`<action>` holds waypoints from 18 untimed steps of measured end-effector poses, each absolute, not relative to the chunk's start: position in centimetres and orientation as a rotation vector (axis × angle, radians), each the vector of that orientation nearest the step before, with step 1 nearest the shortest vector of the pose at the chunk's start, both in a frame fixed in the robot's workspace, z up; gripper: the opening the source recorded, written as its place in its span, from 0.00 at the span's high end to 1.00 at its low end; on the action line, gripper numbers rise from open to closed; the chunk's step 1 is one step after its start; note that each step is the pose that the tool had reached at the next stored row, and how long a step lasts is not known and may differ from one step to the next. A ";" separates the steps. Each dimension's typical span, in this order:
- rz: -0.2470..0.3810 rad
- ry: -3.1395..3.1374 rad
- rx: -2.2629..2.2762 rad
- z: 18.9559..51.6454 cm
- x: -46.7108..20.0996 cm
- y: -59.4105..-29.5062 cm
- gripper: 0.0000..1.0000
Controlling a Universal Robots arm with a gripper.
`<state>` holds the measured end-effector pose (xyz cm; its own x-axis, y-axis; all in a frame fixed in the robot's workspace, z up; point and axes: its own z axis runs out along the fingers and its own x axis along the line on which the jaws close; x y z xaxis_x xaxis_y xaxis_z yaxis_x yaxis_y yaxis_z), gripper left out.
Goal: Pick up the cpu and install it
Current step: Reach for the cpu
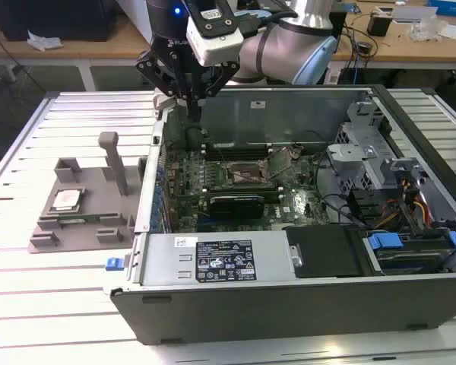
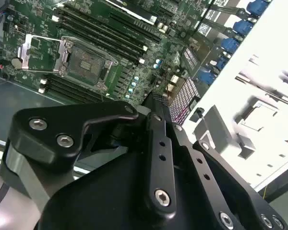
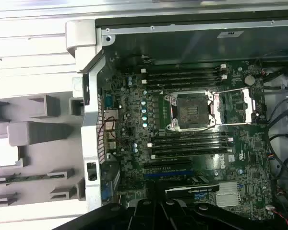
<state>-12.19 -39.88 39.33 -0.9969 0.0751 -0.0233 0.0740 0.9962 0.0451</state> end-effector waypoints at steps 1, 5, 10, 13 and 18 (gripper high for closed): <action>0.069 3.114 0.117 39.3 -12.5 -39.9 0.89; 0.069 3.114 0.117 39.3 -13.5 -39.9 0.89; 0.069 3.114 0.117 39.3 -14.8 -39.9 0.89; 0.069 3.114 0.117 39.3 -16.0 -39.9 0.89; 0.069 3.114 0.117 39.3 -18.2 -39.9 0.89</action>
<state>-18.18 -39.88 39.33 -0.9969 0.0753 -0.0233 0.0742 0.9962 0.0451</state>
